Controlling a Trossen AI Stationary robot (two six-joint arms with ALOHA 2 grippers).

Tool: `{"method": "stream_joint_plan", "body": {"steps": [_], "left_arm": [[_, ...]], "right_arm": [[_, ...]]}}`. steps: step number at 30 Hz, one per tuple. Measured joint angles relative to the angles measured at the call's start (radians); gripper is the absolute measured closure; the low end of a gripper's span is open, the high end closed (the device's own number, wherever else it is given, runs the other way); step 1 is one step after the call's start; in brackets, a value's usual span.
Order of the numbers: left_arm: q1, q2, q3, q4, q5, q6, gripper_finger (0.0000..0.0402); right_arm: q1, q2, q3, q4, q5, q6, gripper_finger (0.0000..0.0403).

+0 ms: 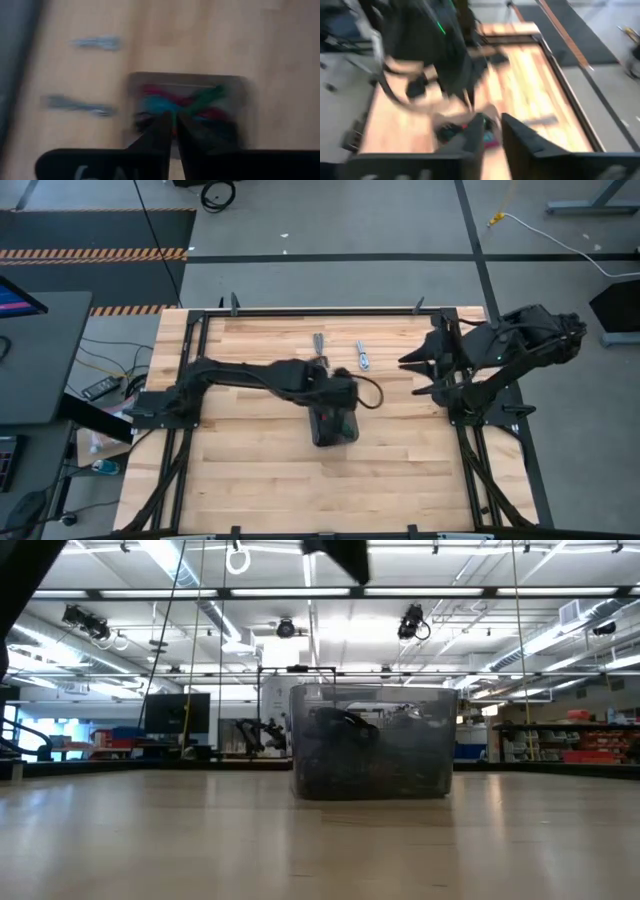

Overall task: Pick and place USB-C Cables
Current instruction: Adjust the black bin

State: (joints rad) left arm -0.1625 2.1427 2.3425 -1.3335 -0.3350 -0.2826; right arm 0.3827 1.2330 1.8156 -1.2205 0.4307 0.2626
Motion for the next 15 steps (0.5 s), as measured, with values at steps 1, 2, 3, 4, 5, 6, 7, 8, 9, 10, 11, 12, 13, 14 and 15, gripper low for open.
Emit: {"method": "stream_joint_plan", "body": {"steps": [1,2,3,4,5,6,7,8,9,10,11,12,13,14,15], "left_arm": [[0.000,-0.035,-0.032,-0.024,-0.040,-0.010,0.0374],[0.000,-0.061,-0.053,-0.065,-0.064,-0.034,0.0378],[0.000,-0.090,-0.061,-0.099,-0.077,-0.072,0.0381],[0.000,-0.116,-0.063,-0.154,-0.085,-0.115,0.0383],[0.000,-0.134,-0.063,-0.211,-0.103,-0.160,0.0386],[-0.005,-0.159,-0.065,-0.246,-0.128,-0.203,0.0389],[-0.014,-0.178,-0.073,-0.239,-0.158,-0.230,0.0391],[-0.020,-0.202,-0.089,-0.226,-0.181,-0.234,0.0393],[-0.032,-0.229,-0.099,-0.229,-0.198,-0.236,0.0394],[-0.043,-0.246,-0.100,-0.231,-0.224,-0.247,0.0394],[-0.048,-0.270,-0.097,-0.229,-0.253,-0.268,0.0394],[-0.063,-0.294,-0.099,-0.239,-0.282,-0.296,0.0394],[-0.074,-0.311,-0.102,-0.240,-0.309,-0.309,0.0393],[-0.081,-0.333,-0.104,-0.234,-0.335,-0.313,0.0392],[-0.094,-0.346,-0.105,-0.237,-0.367,-0.321,0.0390]], "right_arm": [[-0.003,-0.001,0.000,-0.030,0.016,0.016,0.0356],[-0.005,-0.002,0.000,-0.061,0.032,0.032,0.0378],[-0.007,-0.003,0.000,-0.090,0.047,0.046,0.0390],[-0.007,-0.003,0.000,-0.112,0.059,0.065,0.0393],[-0.007,-0.003,-0.008,-0.120,0.067,0.087,0.0393],[-0.008,-0.004,-0.022,-0.118,0.074,0.101,0.0394],[-0.008,-0.003,-0.041,-0.119,0.075,0.103,0.0397],[-0.011,0.000,-0.064,-0.116,0.074,0.102,0.0398],[-0.017,0.002,-0.095,-0.100,0.074,0.105,0.0399],[-0.026,0.005,-0.128,-0.084,0.070,0.111,0.0398],[-0.038,0.007,-0.166,-0.065,0.060,0.115,0.0398],[-0.055,0.009,-0.210,-0.039,0.046,0.116,0.0398],[-0.072,0.010,-0.256,-0.004,0.037,0.112,0.0398],[-0.090,0.010,-0.305,0.036,0.018,0.106,0.0398],[-0.114,0.010,-0.357,0.084,-0.013,0.103,0.0398]]}}
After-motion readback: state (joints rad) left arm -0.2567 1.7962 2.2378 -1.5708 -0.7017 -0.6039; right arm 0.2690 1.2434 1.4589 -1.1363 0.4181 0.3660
